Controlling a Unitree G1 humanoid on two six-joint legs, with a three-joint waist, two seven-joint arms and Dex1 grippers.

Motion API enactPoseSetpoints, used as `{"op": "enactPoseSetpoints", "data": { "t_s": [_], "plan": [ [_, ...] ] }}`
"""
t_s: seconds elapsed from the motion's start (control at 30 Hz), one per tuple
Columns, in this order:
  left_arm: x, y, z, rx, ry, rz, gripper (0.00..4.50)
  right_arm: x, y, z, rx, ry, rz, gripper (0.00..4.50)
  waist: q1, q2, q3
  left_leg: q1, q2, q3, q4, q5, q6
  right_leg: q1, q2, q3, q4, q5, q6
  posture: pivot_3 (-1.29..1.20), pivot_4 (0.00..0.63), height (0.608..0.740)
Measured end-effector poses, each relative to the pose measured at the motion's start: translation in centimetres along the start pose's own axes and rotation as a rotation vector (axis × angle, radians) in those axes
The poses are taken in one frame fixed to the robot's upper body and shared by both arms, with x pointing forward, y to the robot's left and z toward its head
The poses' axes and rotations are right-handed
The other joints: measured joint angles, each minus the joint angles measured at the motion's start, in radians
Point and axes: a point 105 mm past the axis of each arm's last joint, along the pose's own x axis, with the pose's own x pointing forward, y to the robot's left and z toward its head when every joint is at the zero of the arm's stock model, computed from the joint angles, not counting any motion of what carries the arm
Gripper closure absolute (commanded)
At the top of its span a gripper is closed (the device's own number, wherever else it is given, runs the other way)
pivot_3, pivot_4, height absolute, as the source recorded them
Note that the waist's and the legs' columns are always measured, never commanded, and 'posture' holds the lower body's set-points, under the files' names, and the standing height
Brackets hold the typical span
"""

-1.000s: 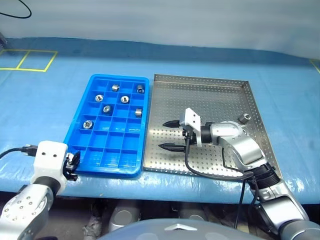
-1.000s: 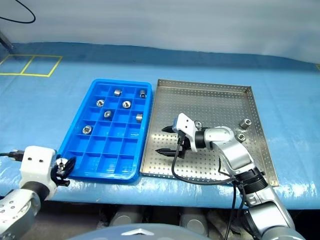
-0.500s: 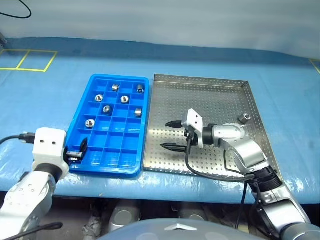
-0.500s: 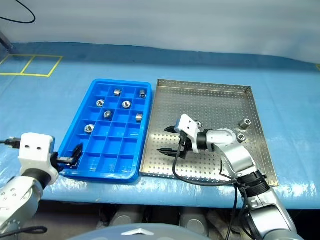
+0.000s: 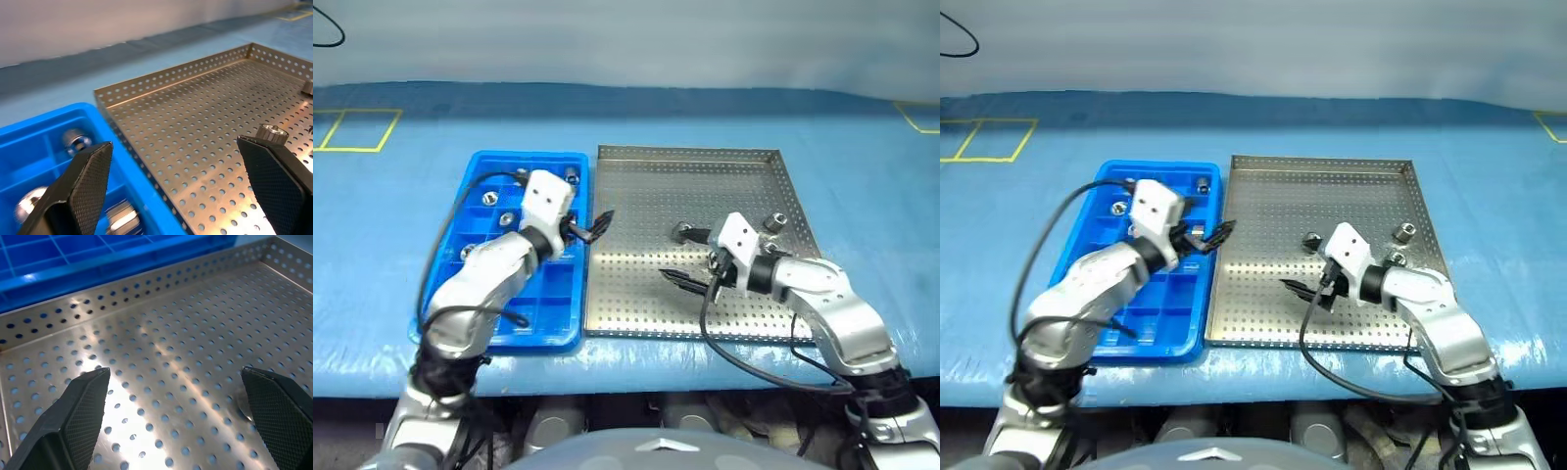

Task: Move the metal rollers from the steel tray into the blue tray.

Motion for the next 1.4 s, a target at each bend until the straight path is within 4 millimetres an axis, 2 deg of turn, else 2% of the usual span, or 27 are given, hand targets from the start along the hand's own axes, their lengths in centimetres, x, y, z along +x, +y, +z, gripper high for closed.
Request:
{"op": "enactPoseSetpoints", "data": {
  "t_s": [0.23, 0.33, 0.5, 0.7, 0.93, 1.4],
  "plan": [
    [4.1, -2.9, 0.0, 0.059, 0.0, -0.231, 0.07, -1.5, 0.9, -0.4, 0.026, 0.01, -0.072, 0.0, -0.083, 0.0, 0.0, 0.0, 0.001, 0.003, 0.001, -0.001, 0.002, 0.0, 0.002, 0.004, 0.0, 0.002, 0.003, -0.42, 0.15, 0.74],
    [5.1, -2.9, -0.8, 0.073, 0.034, -0.25, 0.07, -1.8, 1.3, -0.3, 0.032, 0.005, -0.087, 0.0, -0.122, 0.0, 0.0, 0.001, 0.001, 0.005, 0.001, -0.004, 0.007, 0.0, 0.006, 0.007, 0.0, 0.002, 0.005, -0.45, 0.15, 0.74],
    [6.1, -3.0, -3.3, 0.128, 0.131, -0.257, 0.07, -2.2, 1.3, -0.3, 0.035, 0.006, -0.118, 0.0, -0.186, 0.0, 0.0, 0.002, 0.001, 0.01, 0.002, -0.005, 0.01, 0.0, 0.011, 0.016, 0.0, 0.004, 0.011, -0.45, 0.15, 0.74],
    [6.9, -2.5, -4.0, 0.159, 0.159, -0.219, 0.07, -2.2, 1.3, -0.3, 0.037, 0.005, -0.127, 0.0, -0.24, 0.0, 0.0, 0.002, 0.002, 0.012, 0.002, -0.006, 0.011, -0.001, 0.012, 0.021, 0.0, 0.002, 0.017, -0.45, 0.15, 0.74],
    [7.0, -1.8, -4.4, 0.174, 0.171, -0.171, 0.07, -2.1, 1.3, -0.1, 0.034, 0.0, -0.124, 0.0, -0.256, 0.0, 0.0, 0.003, 0.002, 0.013, 0.002, -0.006, 0.011, -0.001, 0.012, 0.023, 0.0, 0.003, 0.018, -0.43, 0.15, 0.74],
    [6.8, -0.5, -4.2, 0.166, 0.164, -0.108, 0.07, -1.5, 1.3, 0.5, 0.017, -0.018, -0.101, 0.0, -0.249, 0.0, 0.0, 0.003, 0.002, 0.014, 0.002, -0.006, 0.011, -0.002, 0.011, 0.024, 0.0, 0.005, 0.014, -0.41, 0.15, 0.74]
  ]
}}
